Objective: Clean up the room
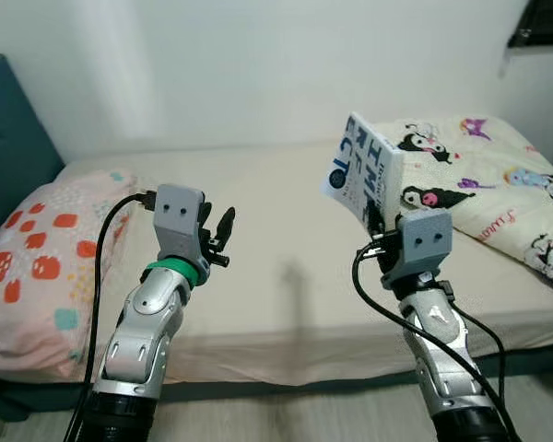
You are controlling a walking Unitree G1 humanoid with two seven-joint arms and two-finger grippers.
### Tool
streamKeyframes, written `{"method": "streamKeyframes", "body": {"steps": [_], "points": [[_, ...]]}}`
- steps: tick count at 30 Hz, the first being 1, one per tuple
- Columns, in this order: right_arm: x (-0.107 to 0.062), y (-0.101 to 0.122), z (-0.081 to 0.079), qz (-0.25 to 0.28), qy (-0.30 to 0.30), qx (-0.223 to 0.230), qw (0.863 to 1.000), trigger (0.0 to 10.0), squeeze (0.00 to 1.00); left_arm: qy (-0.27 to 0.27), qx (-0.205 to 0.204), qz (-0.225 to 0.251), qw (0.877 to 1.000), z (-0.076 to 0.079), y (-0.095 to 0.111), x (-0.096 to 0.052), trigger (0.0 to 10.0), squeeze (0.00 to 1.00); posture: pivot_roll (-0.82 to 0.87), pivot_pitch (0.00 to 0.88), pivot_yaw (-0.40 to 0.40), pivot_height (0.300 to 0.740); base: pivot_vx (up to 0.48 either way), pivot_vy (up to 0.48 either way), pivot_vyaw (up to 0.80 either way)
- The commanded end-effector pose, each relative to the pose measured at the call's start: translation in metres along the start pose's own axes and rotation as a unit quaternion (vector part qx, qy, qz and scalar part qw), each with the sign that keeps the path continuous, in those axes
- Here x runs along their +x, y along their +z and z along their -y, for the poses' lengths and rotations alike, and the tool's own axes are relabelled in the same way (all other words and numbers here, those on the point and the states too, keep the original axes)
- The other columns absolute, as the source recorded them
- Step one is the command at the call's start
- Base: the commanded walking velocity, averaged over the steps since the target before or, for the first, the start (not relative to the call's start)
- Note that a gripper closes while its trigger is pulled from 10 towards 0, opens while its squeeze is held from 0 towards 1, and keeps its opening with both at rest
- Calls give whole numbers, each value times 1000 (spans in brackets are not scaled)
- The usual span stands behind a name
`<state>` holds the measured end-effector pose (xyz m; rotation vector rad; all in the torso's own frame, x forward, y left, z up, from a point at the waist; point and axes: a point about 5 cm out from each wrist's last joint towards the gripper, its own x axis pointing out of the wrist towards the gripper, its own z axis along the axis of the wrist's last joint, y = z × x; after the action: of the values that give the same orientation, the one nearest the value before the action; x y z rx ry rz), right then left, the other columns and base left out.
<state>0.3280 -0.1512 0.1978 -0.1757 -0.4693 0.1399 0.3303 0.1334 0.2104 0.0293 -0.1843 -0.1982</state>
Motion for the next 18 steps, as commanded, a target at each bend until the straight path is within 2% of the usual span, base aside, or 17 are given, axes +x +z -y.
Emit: {"method": "streamKeyframes", "body": {"steps": [1,9,18], "points": [[2,6,-3,19,1,5,1000,10000,0,4,0,-10,1000,-3,-3,-1,10000,0,-120,50,129,722,0,0,0],[2,7,-3,20,1,6,1000,10000,0,6,-6,-13,1000,-4,-4,-1,10000,0,-121,51,131,722,0,0,0],[2,7,-5,21,3,9,1000,10000,0,8,-6,-13,1000,-4,-3,0,10000,0,-118,52,132,722,0,330,0]]}}
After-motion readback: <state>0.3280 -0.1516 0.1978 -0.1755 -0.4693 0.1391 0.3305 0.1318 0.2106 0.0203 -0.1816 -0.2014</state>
